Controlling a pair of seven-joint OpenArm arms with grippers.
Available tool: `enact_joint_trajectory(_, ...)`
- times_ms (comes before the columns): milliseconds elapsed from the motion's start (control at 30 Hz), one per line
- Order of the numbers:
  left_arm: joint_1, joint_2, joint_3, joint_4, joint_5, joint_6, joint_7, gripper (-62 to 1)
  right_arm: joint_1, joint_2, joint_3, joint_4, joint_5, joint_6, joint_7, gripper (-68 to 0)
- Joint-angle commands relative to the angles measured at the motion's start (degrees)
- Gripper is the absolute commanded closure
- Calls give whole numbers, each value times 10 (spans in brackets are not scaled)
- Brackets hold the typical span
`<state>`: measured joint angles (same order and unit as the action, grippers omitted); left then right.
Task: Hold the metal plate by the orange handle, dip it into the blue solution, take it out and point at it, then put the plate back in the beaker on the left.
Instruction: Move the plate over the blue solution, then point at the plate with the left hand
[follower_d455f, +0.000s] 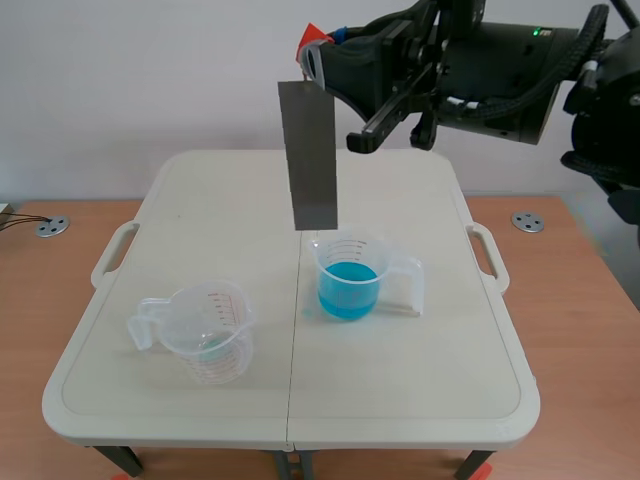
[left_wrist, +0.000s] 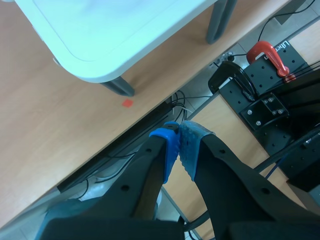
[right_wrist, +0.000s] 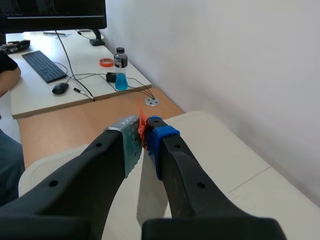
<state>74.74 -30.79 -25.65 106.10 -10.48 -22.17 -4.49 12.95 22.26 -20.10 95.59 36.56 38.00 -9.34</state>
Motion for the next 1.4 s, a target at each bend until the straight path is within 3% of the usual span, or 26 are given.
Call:
enact_joint_trajectory(0,-7,2,-1,6,-3,-1,-4,-16,10,10,10,11,15,2,6,-15)
enact_joint_trajectory(233,-84,1,-1,7,-4,-1,-4,-16,10,32,31,11,17,7,4,-15)
enact_joint_trajectory(600,-291,1,29,7,-3,-1,21,-16,10,31,53,10,16,9,-11,-15)
enact_joint_trajectory(867,-459,1,129,-28,6,-1,82,-16,10,31,71,10,16,9,-20,-15)
enact_joint_trajectory(1000,-550,3,193,-71,26,-1,87,-16,10,31,73,10,16,10,-24,-15)
enact_joint_trajectory(1367,-746,17,350,-207,43,0,91,-15,10,31,73,10,16,10,-24,-15)
